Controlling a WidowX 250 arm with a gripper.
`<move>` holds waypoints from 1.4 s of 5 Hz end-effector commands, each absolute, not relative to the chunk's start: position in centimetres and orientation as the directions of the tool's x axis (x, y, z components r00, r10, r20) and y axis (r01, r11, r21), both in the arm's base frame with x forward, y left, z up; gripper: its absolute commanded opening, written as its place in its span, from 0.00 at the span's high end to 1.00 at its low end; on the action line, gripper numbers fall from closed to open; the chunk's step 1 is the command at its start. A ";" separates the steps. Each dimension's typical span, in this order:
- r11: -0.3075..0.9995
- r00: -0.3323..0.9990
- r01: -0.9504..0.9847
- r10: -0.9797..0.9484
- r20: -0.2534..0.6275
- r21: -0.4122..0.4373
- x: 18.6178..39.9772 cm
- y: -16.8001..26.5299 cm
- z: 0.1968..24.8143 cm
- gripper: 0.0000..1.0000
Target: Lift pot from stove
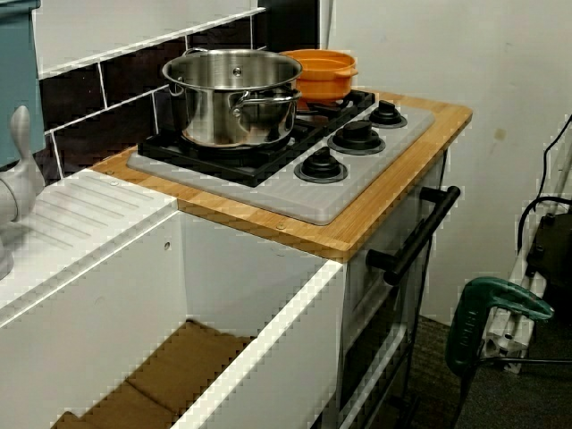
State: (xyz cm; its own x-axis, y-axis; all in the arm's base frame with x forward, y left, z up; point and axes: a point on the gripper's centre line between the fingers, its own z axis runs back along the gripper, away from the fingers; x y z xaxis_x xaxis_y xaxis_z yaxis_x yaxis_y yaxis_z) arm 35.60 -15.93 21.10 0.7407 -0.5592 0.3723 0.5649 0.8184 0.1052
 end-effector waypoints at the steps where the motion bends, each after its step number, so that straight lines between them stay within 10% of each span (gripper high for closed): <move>1: 0.818 0.741 0.565 -0.559 0.372 0.105 35.6 -15.9 21.1 0.00; 4: 0.877 0.828 0.457 -0.480 0.291 0.148 36.3 -13.0 20.1 0.00; 7: 0.907 0.877 0.366 -0.411 0.249 0.210 38.1 -10.8 13.8 0.00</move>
State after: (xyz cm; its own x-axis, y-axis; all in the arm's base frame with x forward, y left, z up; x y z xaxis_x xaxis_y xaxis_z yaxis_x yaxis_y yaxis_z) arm 38.08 -10.85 12.44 0.8865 -0.4117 0.2112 0.3718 0.9055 0.2042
